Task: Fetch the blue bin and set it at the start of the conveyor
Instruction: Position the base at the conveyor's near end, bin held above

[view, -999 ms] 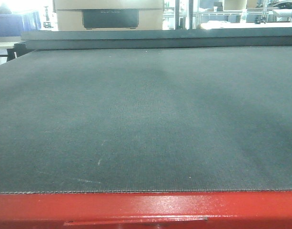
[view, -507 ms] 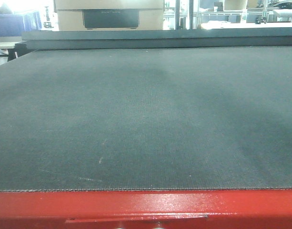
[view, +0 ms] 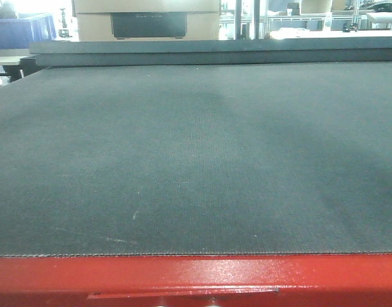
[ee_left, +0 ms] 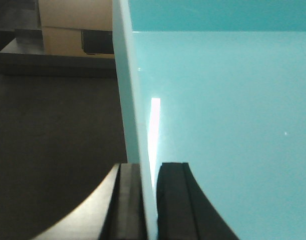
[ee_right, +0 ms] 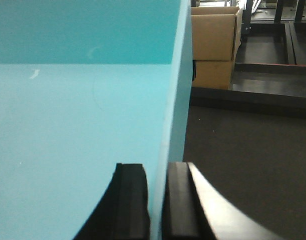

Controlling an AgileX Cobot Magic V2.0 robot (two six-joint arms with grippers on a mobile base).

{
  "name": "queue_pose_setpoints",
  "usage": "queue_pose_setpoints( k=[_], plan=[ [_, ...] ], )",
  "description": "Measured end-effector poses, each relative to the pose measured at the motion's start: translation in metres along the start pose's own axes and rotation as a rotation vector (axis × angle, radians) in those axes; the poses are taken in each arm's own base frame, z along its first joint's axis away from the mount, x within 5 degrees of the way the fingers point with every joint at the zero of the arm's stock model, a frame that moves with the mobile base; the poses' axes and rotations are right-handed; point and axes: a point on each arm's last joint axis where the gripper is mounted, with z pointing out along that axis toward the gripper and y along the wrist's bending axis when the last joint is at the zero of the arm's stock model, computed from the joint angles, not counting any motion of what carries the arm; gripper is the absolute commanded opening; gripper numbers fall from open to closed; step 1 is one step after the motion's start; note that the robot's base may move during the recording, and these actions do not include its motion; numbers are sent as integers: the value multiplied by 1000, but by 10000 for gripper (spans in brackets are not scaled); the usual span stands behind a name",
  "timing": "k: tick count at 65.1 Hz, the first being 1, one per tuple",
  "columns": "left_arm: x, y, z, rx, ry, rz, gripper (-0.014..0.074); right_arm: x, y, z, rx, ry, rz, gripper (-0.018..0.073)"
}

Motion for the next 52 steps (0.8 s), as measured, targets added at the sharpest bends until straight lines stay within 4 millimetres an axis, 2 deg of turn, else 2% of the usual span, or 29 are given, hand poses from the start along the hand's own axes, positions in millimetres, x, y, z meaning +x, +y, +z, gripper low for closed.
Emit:
queue_pose_setpoints(
  k=[32, 45, 52],
  plan=[
    [2, 0, 0, -2, 19, 0, -111, 0, 0, 0, 0, 2, 0, -152],
    [14, 0, -1, -6, 150, -15, -111, 16, -2, -7, 28, 211, 0, -152],
    [31, 1, 4, -6, 246, -26, -111, 32, -5, -7, 53, 335, -7, -152]
  ],
)
